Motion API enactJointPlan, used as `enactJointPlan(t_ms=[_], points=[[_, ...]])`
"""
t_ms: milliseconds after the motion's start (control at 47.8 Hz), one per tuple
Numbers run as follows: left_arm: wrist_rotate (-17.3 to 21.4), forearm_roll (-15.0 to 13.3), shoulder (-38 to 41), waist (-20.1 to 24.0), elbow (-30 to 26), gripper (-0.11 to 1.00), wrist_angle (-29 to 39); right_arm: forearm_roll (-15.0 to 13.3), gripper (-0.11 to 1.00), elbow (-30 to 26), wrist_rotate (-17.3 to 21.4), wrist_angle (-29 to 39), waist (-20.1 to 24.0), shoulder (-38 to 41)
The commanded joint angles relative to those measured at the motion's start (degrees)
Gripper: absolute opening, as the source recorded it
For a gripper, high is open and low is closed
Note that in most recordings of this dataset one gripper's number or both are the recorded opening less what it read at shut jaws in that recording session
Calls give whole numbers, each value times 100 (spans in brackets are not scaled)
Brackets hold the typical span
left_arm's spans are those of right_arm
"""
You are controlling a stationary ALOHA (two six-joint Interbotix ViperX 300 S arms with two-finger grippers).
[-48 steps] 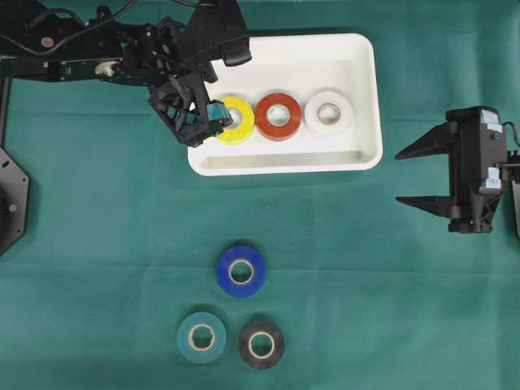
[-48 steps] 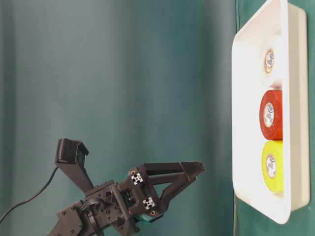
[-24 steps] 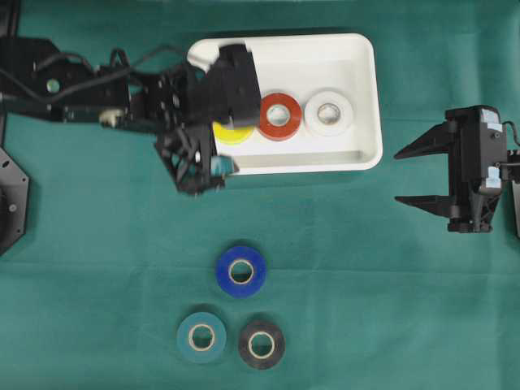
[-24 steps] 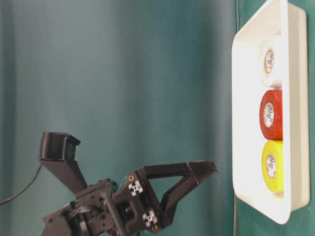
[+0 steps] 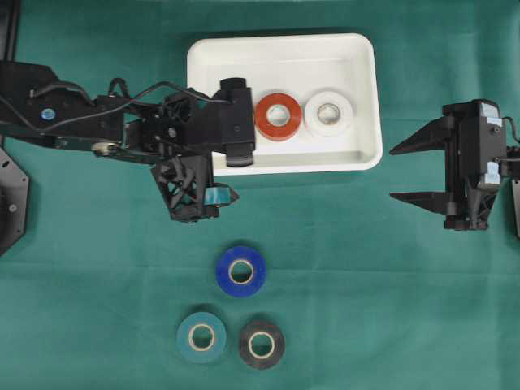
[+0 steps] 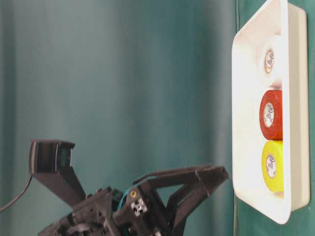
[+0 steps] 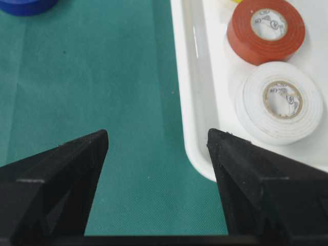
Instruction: Pick up the tape from a random location and place it into the white case.
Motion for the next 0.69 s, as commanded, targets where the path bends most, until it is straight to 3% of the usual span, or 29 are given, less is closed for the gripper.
enactJointPlan(t_ms=[0,335,669], points=[[9,0,-229,0,26,94,-123,-9,74,-176,9,9,-9,0],[18,0,-800,9,396,93,-387,-9,74,-659,-35,642,-9,-123],[18,9,-1714,97,1063,93,-984,-185,74,-747,-44,940,-9,-580]])
